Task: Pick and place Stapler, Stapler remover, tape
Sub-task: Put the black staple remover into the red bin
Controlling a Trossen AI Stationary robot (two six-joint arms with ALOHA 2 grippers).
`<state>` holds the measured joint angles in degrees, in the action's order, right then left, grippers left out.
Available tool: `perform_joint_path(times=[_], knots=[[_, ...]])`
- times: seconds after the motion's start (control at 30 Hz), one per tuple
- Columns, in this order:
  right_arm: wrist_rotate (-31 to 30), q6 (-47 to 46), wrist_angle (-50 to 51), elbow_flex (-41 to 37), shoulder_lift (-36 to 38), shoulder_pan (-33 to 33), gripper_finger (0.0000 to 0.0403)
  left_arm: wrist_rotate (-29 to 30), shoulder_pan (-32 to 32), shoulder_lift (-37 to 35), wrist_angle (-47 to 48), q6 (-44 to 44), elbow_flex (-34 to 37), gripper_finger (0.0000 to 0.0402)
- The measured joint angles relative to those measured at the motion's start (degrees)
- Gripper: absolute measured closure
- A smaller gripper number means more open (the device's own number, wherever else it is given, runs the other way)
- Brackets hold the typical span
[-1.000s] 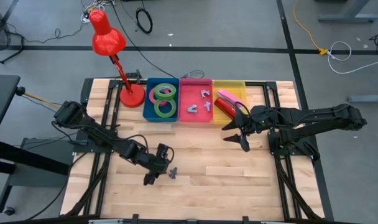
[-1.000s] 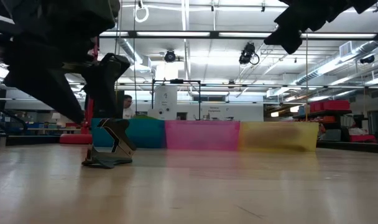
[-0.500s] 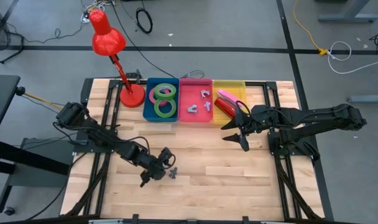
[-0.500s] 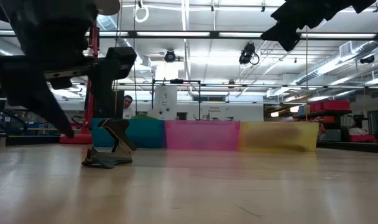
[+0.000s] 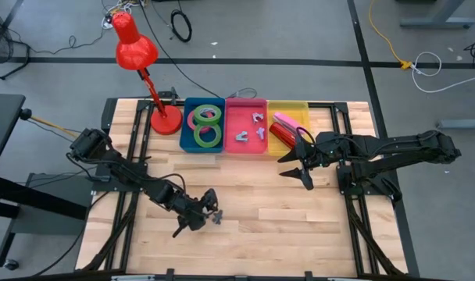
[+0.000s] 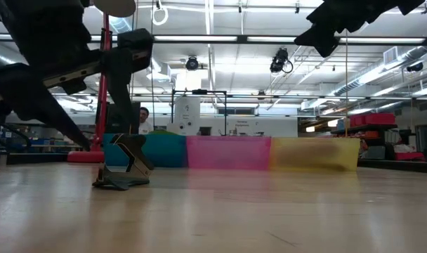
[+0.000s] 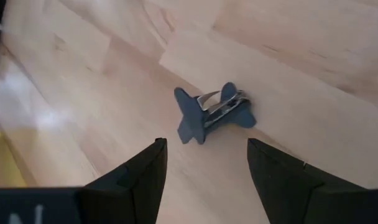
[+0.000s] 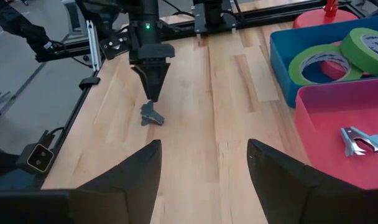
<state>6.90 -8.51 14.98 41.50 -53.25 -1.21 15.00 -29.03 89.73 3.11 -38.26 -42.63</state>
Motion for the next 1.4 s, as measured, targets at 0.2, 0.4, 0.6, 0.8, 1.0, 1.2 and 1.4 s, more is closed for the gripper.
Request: perform_joint_path(times=[0.2,0.4,0.6,0.8,1.0,1.2,1.4], knots=[[0.0,0.2,0.0,0.0,0.0,0.0,0.0168,0.9,-0.1,0.0,-2.5,-5.8,0.0,0.0177],[0.0,0.2,0.0,0.0,0.0,0.0,0.0168,0.9,-0.1,0.0,-3.0,-7.5,0.0,0.0177],[0.0,0.4,0.0,0.0,0.0,0.0,0.0168,0.7,-0.1,1.8,-5.3,-9.6,0.0,0.0177],[0.0,0.4,0.0,0.0,0.0,0.0,0.0168,1.8,0.0,2.7,-6.1,-10.4,0.0,0.0178],[0.0,0.4,0.0,0.0,0.0,0.0,0.0168,1.8,0.0,2.7,-6.1,-10.4,0.0,0.0215],[0.0,0.4,0.0,0.0,0.0,0.0,0.0168,1.7,0.0,2.7,-6.1,-10.4,0.0,0.0273],[0.0,0.5,0.0,0.0,0.0,0.0,0.0168,1.7,-0.1,2.7,-6.1,-10.4,0.0,0.0304]])
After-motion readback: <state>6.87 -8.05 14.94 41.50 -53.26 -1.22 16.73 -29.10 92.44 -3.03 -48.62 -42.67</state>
